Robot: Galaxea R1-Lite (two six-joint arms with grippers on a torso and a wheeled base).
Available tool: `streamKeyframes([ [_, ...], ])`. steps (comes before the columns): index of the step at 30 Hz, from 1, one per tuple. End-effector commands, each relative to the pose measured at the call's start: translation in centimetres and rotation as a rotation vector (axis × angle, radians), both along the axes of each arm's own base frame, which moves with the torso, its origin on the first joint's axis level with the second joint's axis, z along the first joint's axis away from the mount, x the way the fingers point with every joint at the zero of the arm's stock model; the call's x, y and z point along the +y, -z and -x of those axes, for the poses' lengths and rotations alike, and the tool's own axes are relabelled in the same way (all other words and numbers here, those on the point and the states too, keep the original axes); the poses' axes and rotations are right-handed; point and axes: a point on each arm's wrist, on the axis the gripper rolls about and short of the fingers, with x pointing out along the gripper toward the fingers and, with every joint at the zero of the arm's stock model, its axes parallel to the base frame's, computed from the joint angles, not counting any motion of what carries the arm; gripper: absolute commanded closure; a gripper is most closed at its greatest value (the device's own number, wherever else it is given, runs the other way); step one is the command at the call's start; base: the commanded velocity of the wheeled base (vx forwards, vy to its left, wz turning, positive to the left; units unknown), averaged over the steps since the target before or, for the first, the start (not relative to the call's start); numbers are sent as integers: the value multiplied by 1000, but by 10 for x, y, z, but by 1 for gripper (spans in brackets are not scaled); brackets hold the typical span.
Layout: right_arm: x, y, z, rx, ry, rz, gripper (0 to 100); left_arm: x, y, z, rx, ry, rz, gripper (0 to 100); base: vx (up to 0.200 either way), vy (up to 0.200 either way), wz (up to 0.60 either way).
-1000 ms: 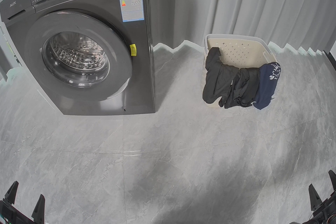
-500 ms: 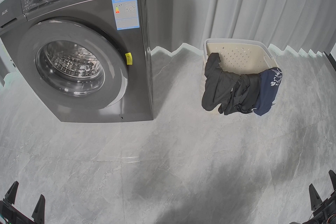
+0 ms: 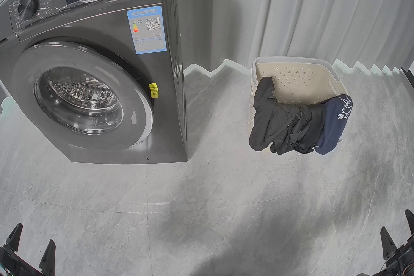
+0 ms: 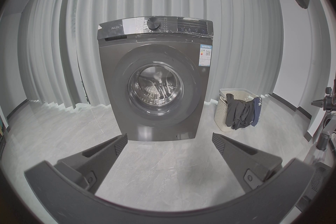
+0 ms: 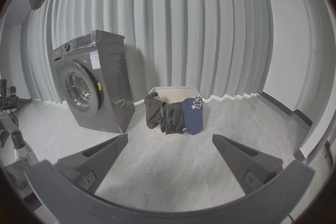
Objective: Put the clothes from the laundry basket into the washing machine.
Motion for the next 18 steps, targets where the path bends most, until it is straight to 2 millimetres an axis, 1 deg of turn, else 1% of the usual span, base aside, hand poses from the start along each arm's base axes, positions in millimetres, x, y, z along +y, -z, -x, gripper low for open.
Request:
streamKeyframes([
  [1, 0, 4, -1, 15, 0, 0, 0, 0, 5, 0, 1, 1, 0, 0, 0, -200, 0],
  [18, 0, 5, -1, 14, 0, 0, 0, 0, 5, 0, 1, -1, 2, 0, 0, -200, 0],
])
